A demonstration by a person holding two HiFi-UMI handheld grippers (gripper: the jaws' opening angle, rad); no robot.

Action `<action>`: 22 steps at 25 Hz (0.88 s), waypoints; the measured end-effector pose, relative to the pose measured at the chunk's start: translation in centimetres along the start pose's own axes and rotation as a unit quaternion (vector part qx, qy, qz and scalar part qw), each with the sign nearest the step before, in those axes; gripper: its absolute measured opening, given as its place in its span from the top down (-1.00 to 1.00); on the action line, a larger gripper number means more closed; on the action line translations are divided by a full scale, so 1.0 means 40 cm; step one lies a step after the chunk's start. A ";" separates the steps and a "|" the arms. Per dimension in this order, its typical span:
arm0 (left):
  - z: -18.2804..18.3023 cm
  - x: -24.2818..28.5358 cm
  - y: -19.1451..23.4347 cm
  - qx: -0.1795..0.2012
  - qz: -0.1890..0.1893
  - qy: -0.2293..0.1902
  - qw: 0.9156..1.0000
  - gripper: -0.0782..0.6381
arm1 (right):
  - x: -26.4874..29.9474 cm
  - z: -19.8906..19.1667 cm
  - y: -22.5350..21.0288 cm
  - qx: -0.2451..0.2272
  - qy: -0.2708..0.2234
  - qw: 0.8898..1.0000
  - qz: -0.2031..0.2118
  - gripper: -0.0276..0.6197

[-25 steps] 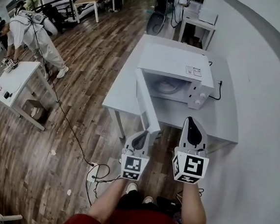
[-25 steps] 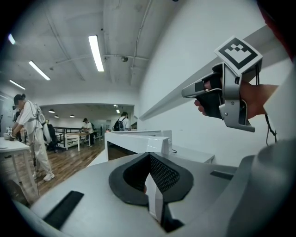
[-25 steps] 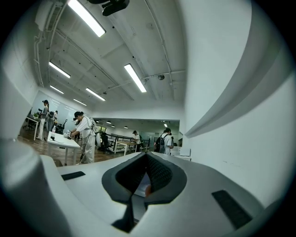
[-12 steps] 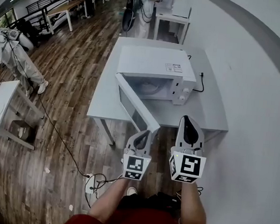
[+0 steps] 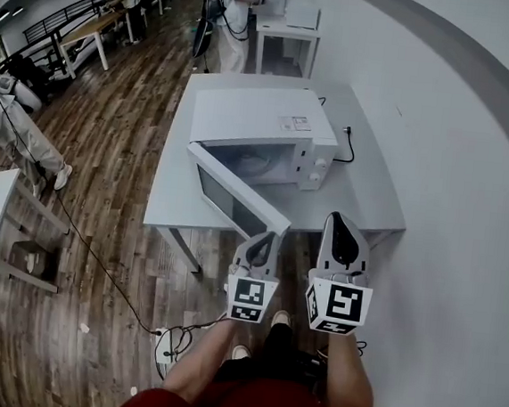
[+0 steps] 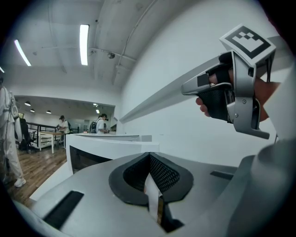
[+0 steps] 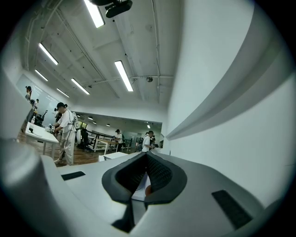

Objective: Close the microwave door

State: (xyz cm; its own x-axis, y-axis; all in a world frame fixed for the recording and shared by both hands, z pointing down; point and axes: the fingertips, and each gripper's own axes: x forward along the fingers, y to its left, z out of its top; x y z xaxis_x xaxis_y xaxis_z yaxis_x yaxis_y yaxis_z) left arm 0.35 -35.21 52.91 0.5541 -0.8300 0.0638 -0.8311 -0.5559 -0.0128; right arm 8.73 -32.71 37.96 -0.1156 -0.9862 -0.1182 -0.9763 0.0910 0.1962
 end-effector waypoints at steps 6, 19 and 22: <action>0.007 0.062 -0.010 0.006 -0.005 0.000 1.000 0.71 | 0.045 -0.018 -0.036 0.005 0.000 1.000 -0.003 0.83; 0.018 0.235 -0.008 0.016 0.002 0.005 1.000 0.71 | 0.188 -0.059 -0.150 0.020 0.002 1.000 0.001 0.83; 0.021 0.268 0.002 0.016 0.009 0.005 1.000 0.71 | 0.216 -0.068 -0.163 0.022 0.001 1.000 0.006 0.83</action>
State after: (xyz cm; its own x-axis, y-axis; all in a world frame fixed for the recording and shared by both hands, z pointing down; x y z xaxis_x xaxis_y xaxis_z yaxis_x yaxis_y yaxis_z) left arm 6.28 -44.20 52.77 0.5377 -0.8399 0.0731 -0.8395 -0.5414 -0.0463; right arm 14.59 -42.22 38.31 -0.1279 -0.9853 -0.1134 -0.9820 0.1098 0.1540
